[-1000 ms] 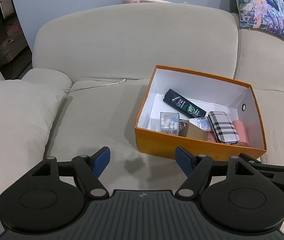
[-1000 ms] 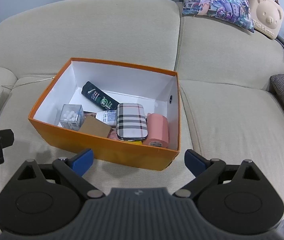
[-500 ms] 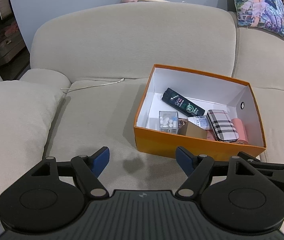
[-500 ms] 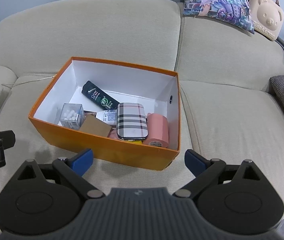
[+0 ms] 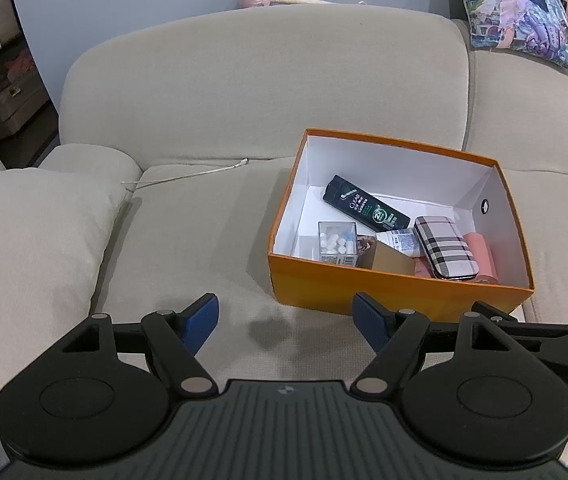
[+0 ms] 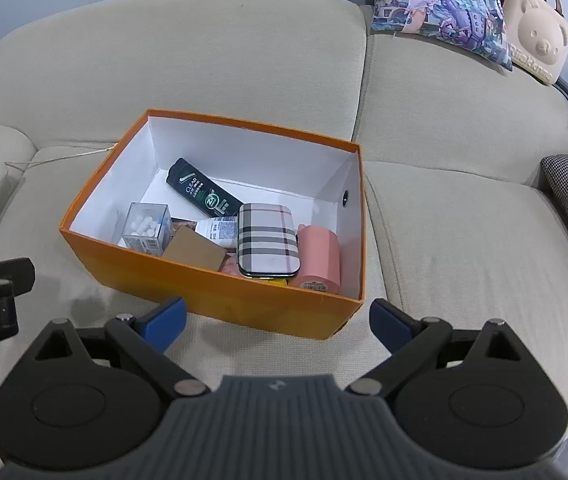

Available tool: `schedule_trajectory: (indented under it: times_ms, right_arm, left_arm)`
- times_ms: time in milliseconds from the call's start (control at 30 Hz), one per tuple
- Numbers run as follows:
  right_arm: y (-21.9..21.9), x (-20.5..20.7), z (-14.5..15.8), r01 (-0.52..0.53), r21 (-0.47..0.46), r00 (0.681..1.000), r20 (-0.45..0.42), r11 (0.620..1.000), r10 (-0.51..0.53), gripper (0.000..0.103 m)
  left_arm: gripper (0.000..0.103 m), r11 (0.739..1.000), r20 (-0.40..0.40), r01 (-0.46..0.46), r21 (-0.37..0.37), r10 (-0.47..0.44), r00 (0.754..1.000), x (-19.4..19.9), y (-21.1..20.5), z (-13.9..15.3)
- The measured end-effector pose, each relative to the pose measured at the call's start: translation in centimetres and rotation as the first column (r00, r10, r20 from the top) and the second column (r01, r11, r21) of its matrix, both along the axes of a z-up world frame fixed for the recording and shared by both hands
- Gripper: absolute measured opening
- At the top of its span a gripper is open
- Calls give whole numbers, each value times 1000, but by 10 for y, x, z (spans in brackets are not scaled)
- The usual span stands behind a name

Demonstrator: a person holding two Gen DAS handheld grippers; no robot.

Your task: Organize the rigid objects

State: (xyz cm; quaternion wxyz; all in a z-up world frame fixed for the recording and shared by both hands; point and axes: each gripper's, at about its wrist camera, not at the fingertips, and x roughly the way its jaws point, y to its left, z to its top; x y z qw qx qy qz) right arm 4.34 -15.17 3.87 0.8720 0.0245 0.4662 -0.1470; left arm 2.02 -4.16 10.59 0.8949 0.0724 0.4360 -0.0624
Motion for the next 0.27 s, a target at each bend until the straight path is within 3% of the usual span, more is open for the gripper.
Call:
schedule_trajectory:
  times_ms: [267]
  right_arm:
    - [1,0,-1,-5,-6,1000,-6,1000,5,98]
  left_arm:
    - [89,1000,1,6,2,-6,1000,0,1,0]
